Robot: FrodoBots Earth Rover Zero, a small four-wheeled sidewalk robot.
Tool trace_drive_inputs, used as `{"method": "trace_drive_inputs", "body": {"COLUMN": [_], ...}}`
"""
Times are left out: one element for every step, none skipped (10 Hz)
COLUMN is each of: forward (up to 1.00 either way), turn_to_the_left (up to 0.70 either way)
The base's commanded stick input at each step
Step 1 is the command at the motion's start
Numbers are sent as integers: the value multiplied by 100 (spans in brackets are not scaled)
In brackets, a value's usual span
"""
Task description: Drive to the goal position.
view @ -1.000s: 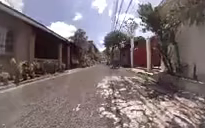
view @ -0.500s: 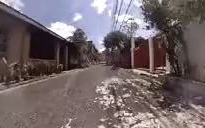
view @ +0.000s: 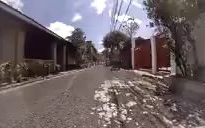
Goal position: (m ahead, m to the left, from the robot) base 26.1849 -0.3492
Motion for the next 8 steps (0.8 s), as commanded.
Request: {"method": "trace_drive_inputs", "body": {"forward": [70, 70, 70, 70, 70, 70, 70, 70], "turn_to_the_left": [3, 3, 3, 3, 3, 3, 3, 3]}}
